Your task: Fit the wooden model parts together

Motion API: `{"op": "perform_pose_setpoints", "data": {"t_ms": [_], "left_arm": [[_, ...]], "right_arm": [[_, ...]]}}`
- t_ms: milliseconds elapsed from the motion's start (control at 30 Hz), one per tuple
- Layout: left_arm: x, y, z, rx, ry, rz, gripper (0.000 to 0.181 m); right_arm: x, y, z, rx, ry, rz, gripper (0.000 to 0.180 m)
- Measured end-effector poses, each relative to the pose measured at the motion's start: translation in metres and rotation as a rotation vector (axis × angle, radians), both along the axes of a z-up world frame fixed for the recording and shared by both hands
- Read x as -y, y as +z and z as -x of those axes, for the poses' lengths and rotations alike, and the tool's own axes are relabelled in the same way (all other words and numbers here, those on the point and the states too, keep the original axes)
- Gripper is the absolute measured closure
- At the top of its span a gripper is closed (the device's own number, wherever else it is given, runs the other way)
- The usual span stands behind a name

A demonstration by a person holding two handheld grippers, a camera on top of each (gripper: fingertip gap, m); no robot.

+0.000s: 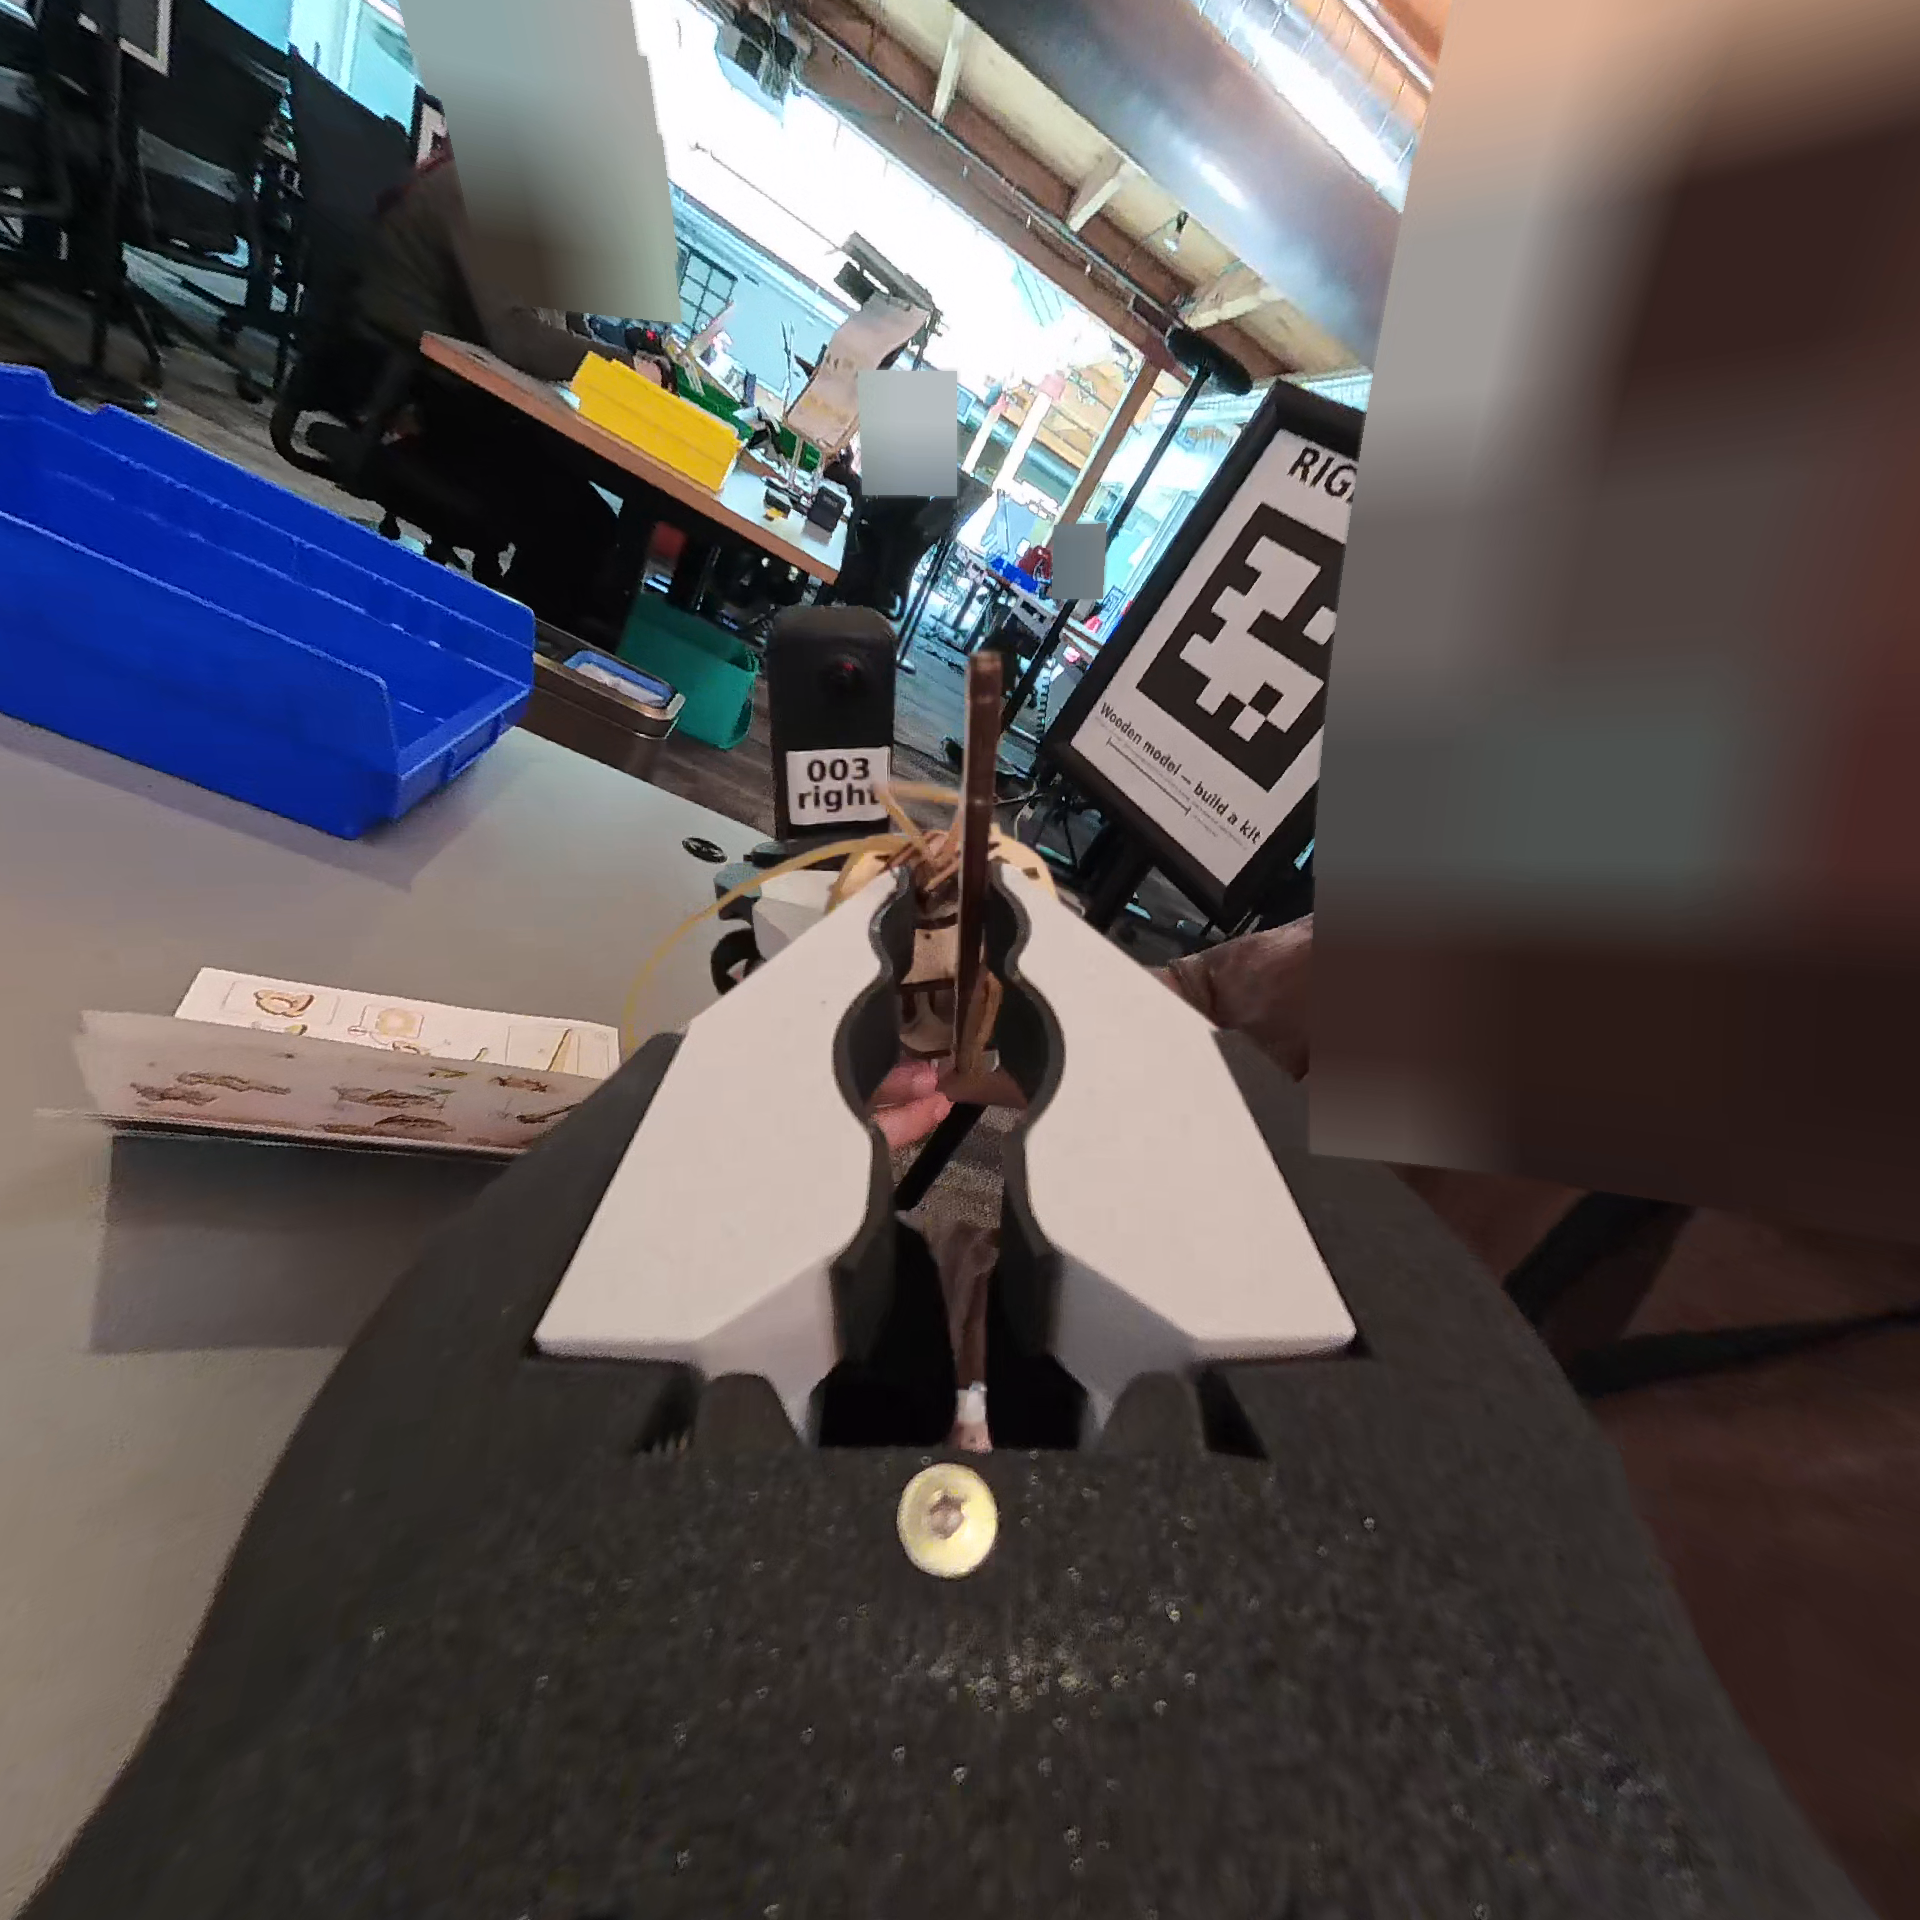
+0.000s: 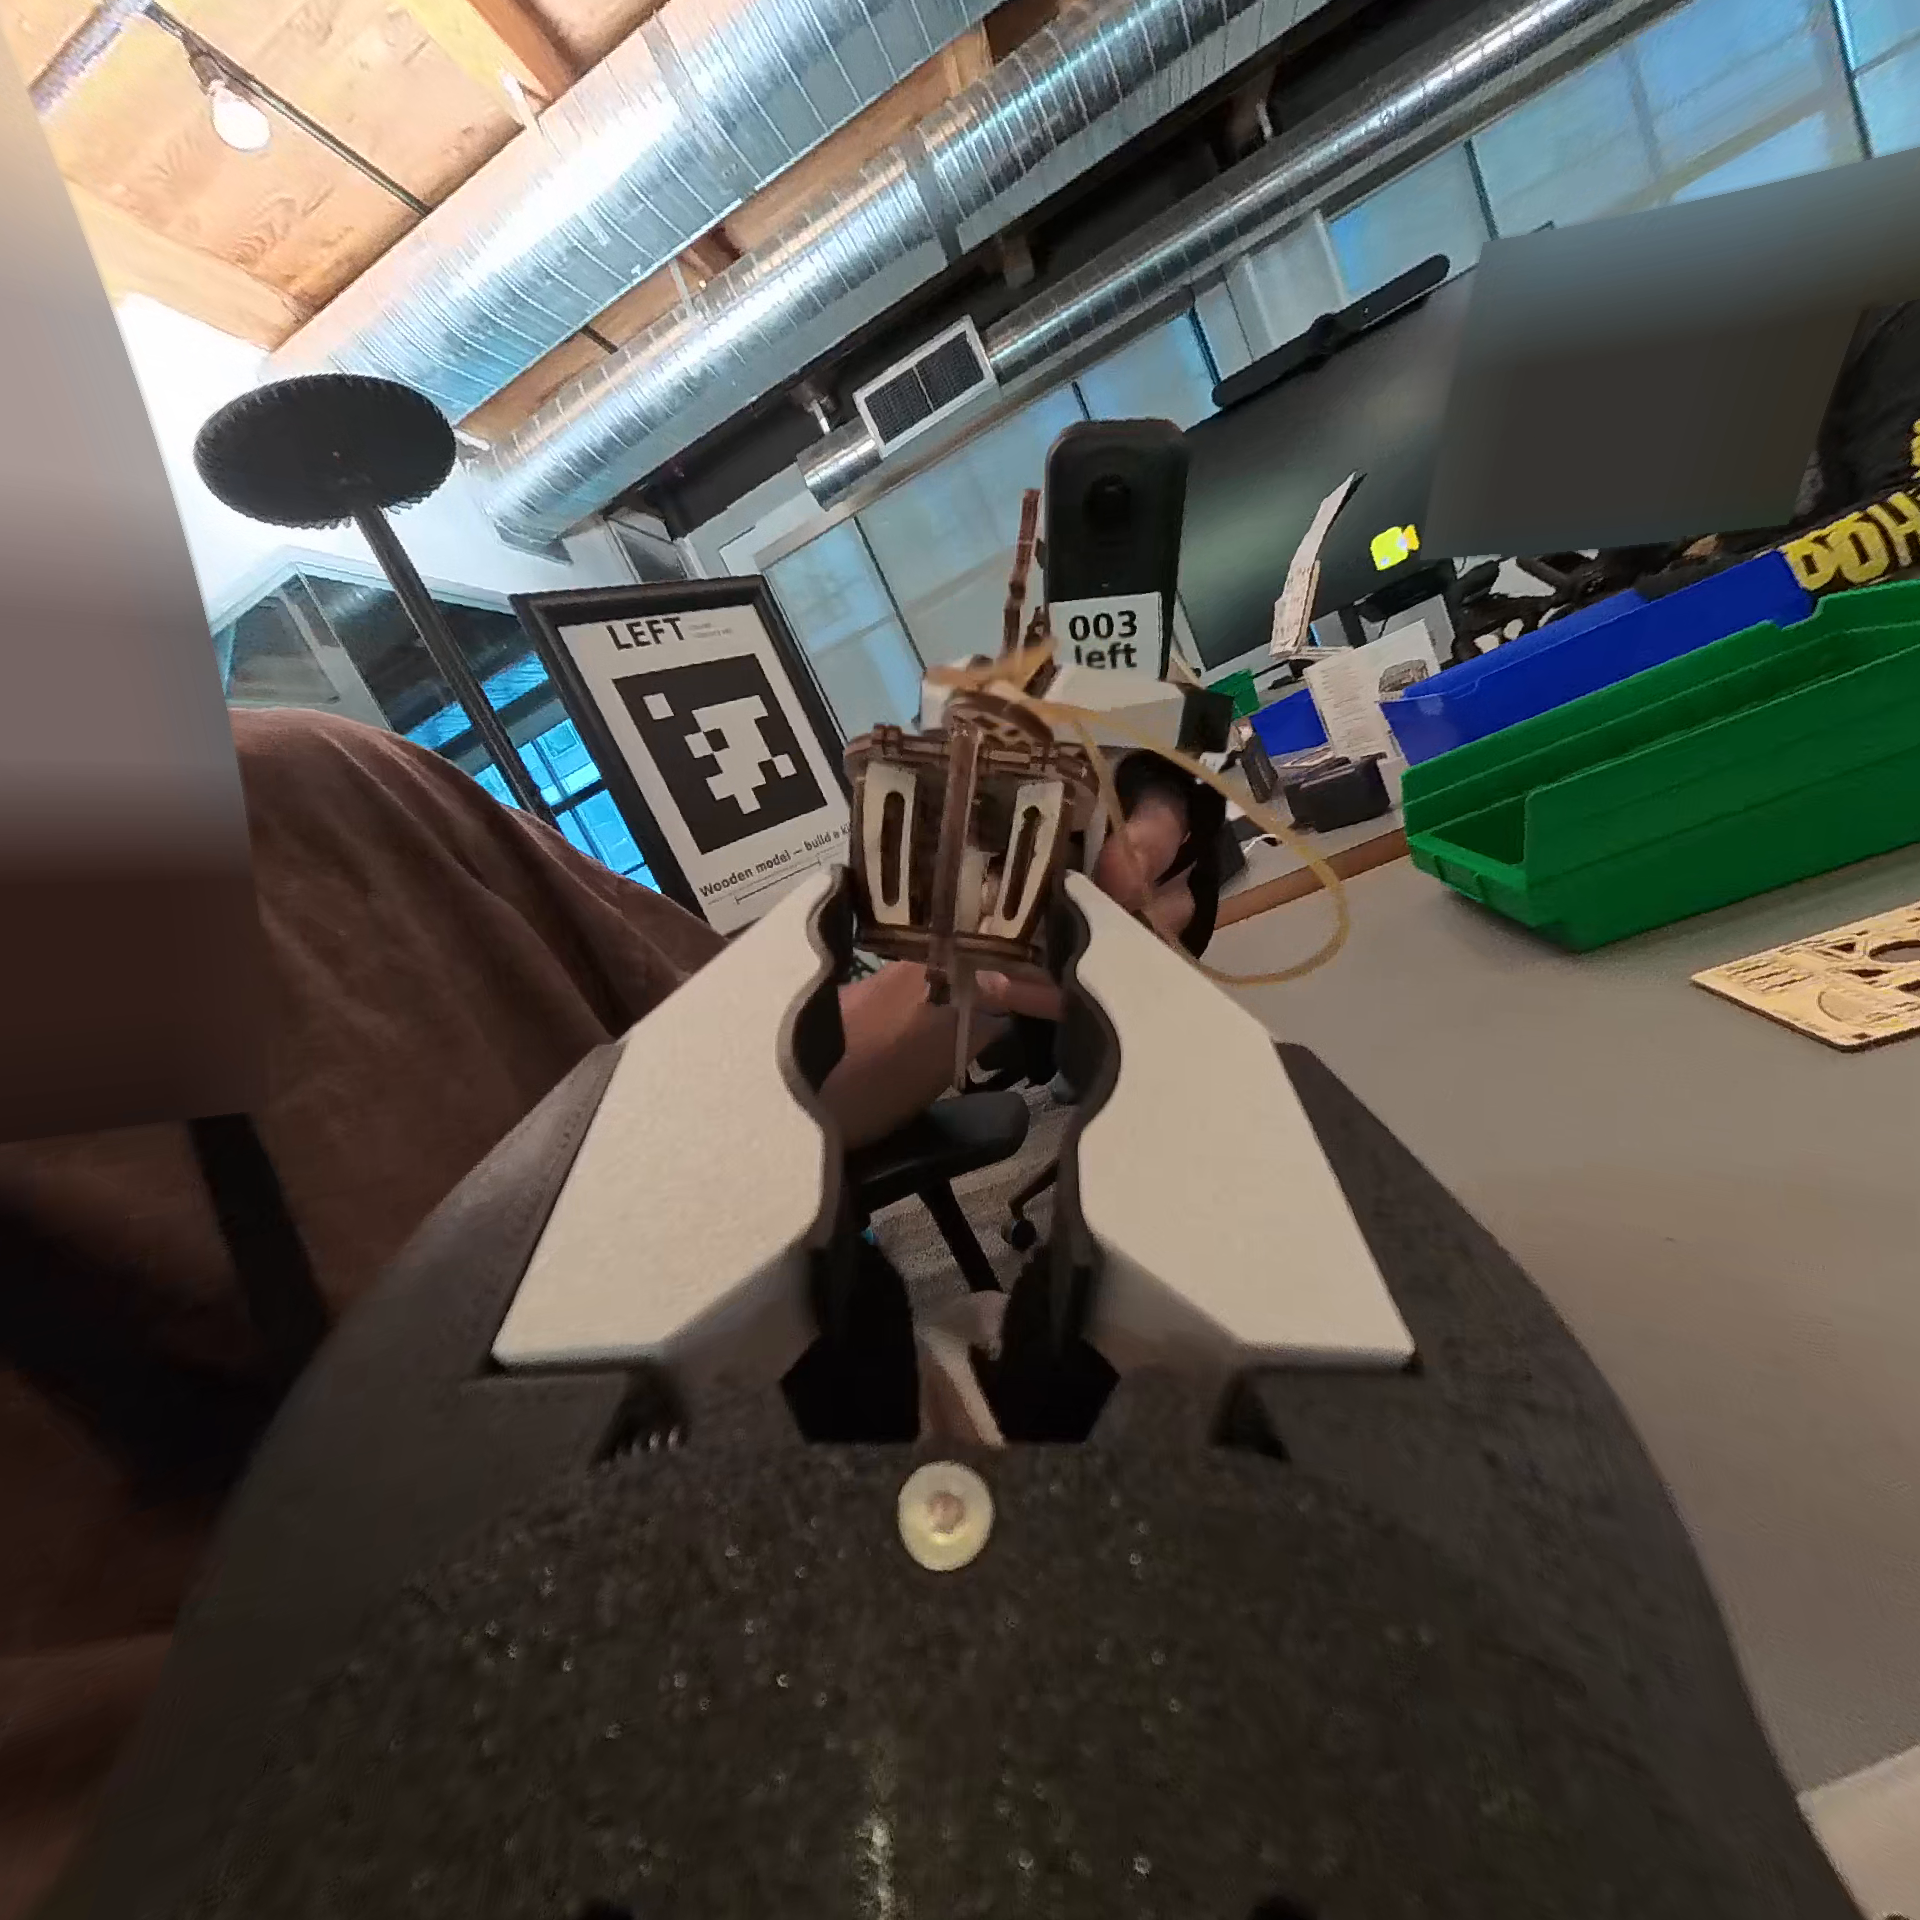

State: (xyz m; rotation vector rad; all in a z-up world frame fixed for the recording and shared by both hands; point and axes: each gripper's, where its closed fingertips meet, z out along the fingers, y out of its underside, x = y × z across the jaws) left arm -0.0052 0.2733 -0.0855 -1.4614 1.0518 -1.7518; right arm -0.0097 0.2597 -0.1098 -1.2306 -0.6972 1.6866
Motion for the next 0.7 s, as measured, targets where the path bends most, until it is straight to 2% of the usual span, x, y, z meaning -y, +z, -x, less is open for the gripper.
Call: {"op": "perform_pose_setpoints", "data": {"t_ms": [433, 700], "left_arm": [[0.007, -0.004, 0.001, -0.037, -0.014, -0.098, 0.171], [0.018, -0.005, 0.005, -0.033, -0.081, -0.236, 0.171]], "right_arm": [[0.002, -0.002, 0.002, 0.000, 0.047, 0.029, 0.144], [0.013, -0.002, 0.006, -0.018, 0.157, 0.068, 0.144]]}}
